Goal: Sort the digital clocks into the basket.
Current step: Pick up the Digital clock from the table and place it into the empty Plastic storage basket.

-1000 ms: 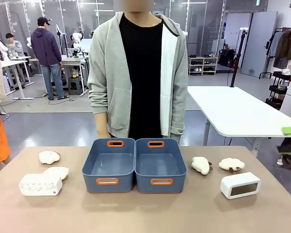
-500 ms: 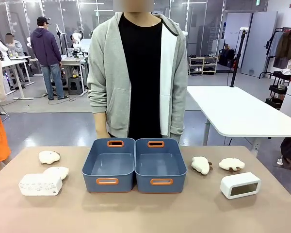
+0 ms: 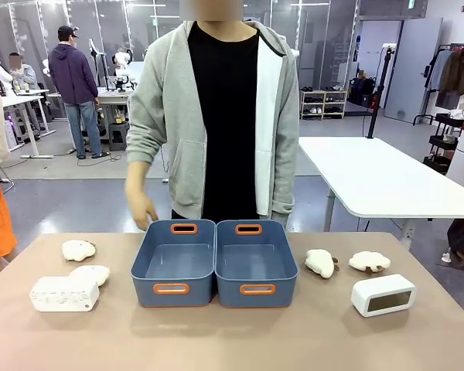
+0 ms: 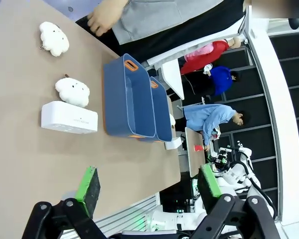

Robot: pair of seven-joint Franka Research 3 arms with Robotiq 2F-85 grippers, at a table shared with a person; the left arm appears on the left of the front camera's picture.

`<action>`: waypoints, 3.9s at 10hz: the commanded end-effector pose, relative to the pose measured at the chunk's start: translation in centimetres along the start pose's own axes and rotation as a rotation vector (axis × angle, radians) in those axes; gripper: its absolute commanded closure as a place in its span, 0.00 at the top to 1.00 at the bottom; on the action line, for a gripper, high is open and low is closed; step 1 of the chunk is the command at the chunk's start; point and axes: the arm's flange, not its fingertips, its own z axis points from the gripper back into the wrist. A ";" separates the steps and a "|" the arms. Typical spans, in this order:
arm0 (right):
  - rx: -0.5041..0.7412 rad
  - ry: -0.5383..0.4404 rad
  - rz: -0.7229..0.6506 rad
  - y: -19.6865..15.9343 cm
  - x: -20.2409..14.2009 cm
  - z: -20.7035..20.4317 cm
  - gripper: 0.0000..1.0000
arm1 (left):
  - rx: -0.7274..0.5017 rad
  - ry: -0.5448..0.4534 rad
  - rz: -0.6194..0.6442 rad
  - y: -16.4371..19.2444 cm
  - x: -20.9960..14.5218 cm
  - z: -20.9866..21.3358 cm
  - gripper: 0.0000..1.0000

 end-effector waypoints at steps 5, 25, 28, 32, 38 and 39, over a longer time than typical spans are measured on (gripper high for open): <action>0.006 0.010 0.007 0.0 0.0 0.0 1.00 | -0.027 -0.006 -0.021 -0.1 0.3 0.1 1.00; -0.563 0.722 1.003 3.4 2.9 -10.5 1.00 | -0.027 -0.006 -0.021 -0.1 0.3 0.1 1.00; -0.606 1.002 1.273 4.7 2.2 -18.2 1.00 | -0.027 -0.006 -0.021 -0.1 0.3 0.1 1.00; -0.476 0.943 0.871 5.7 2.6 -20.0 1.00 | -0.027 -0.006 -0.021 -0.1 0.3 0.1 1.00; -0.514 1.144 1.273 1.2 4.7 -20.5 1.00 | -0.027 -0.006 -0.021 -0.1 0.3 0.1 1.00; -0.462 1.188 1.397 0.4 4.9 -20.9 1.00 | -0.027 -0.006 -0.021 -0.1 0.3 0.1 1.00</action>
